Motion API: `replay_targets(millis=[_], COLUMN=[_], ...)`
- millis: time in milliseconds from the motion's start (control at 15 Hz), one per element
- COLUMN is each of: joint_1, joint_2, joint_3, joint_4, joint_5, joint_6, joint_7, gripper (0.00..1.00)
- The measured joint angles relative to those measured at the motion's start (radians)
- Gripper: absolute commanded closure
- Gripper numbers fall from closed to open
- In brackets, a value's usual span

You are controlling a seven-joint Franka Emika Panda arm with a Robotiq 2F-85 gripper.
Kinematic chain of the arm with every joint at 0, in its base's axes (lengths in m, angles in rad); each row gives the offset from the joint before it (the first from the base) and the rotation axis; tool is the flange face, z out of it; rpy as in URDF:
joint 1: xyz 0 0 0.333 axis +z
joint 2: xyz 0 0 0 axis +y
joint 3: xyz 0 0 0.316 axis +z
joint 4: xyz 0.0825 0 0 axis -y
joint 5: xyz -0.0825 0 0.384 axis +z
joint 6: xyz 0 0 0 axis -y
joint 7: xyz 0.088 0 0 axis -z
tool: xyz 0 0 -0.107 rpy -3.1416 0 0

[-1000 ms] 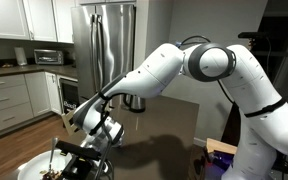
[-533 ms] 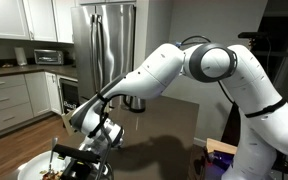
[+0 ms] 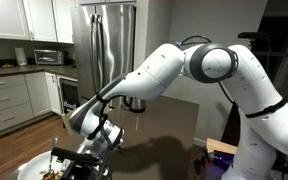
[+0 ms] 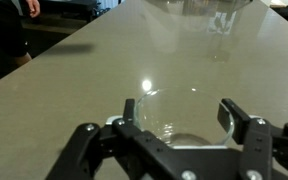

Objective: Pour the cereal in the glass into the bowl then pour the cereal in the mug into the bowl.

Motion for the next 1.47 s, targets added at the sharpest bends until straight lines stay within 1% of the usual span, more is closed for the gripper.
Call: replay_targets(millis=[800,1000,1067,1133,1267,1333,1400,1467], joint_1=[0.025,0.03,0.031,0.031,0.031,0.031,0.031,0.031], joint_2=[-0.028,-0.032,-0.032,-0.033,-0.033,-0.033,-0.033,-0.033], joint_3=[-0.001,-0.001,-0.001,-0.001,-0.001,-0.001,-0.001,-0.001], joint_4=[0.004,0.004,0.004,0.004,0.004,0.004,0.004,0.004], joint_5=[-0.074,-0.079,-0.079,-0.079,-0.079,-0.079,-0.079,-0.079], joint_6=[0.06,0.074,0.077,0.078,0.079,0.079,0.08,0.08], joint_7=[0.075,0.086,0.088,0.089,0.093,0.095,0.097,0.098], gripper=[0.4,0.34,0.3,0.21,0.21,0.25,0.2,0.19])
